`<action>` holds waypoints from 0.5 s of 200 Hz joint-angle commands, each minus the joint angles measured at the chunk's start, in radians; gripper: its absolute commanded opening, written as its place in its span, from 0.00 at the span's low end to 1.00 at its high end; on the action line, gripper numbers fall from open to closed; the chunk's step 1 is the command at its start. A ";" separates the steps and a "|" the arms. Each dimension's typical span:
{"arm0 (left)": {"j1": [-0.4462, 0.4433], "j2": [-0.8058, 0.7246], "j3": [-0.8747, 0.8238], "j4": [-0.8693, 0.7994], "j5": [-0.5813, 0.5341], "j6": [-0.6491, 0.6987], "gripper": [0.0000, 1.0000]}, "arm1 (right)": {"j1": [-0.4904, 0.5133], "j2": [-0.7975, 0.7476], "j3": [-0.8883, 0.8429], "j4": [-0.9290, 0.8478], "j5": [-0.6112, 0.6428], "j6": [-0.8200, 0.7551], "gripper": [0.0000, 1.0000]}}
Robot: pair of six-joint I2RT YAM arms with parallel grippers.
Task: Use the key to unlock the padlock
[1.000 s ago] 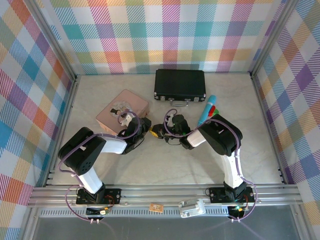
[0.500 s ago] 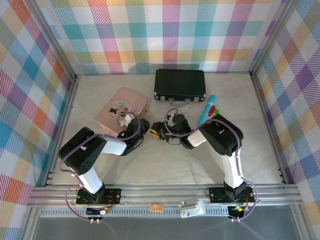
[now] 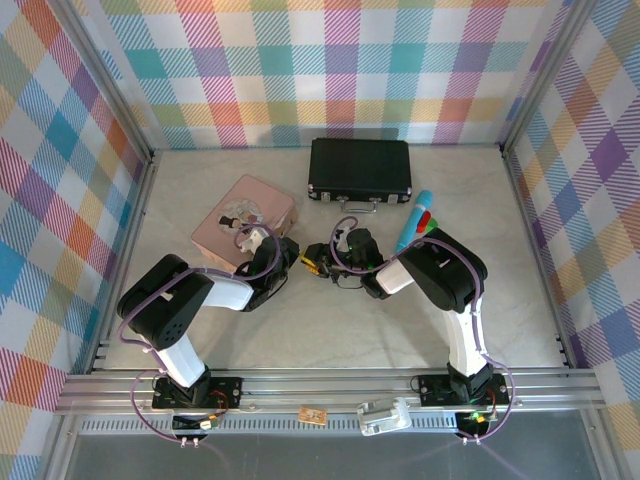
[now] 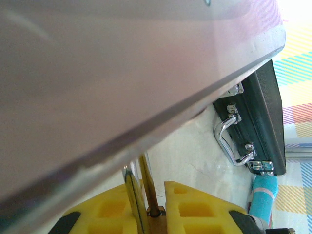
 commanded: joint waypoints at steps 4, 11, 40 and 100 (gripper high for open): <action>-0.007 -0.013 -0.020 0.041 0.045 -0.078 0.00 | -0.003 -0.004 0.037 0.036 0.012 0.011 0.19; -0.006 -0.013 -0.021 0.041 0.047 -0.077 0.00 | -0.002 -0.002 0.043 0.036 0.012 0.013 0.17; -0.007 -0.011 -0.027 0.051 0.055 -0.079 0.00 | -0.002 0.006 0.068 0.030 0.010 0.017 0.18; -0.006 -0.017 -0.038 0.062 0.067 -0.076 0.00 | -0.002 0.011 0.090 -0.005 -0.001 -0.002 0.00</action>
